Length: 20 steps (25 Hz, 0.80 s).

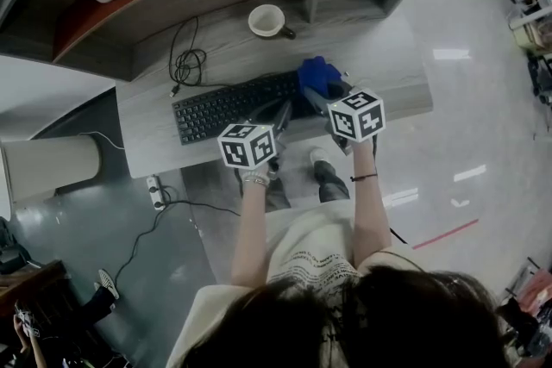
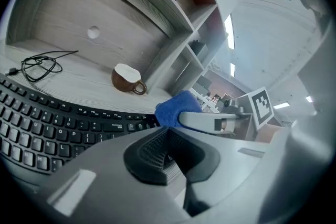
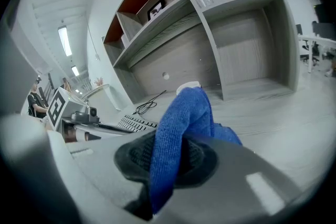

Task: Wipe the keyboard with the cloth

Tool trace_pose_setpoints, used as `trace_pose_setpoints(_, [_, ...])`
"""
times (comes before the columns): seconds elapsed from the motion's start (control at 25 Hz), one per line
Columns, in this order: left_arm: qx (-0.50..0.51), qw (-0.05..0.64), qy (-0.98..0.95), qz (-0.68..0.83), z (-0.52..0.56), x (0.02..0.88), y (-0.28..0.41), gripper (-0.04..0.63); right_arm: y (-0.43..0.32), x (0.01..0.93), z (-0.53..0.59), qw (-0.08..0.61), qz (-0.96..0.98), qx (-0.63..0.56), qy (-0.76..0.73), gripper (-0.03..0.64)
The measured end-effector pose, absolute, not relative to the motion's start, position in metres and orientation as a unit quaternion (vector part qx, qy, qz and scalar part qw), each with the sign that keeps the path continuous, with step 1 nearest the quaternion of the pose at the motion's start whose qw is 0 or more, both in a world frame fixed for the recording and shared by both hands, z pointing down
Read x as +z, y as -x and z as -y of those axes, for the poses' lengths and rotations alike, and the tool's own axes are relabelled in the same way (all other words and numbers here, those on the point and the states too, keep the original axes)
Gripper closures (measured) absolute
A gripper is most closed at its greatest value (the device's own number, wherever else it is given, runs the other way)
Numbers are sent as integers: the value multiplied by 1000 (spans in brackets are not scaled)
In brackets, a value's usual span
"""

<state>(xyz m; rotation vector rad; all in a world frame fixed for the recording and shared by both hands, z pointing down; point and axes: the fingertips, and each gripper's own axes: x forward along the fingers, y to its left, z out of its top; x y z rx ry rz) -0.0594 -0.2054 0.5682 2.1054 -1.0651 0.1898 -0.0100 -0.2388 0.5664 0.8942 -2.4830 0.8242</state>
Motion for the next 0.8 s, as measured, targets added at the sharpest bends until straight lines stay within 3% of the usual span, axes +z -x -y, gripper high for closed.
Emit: trace_pose_setpoints(0.8, [77,369,-832,408,196,561,96,592,52,560,226,176,885,290,-320,558])
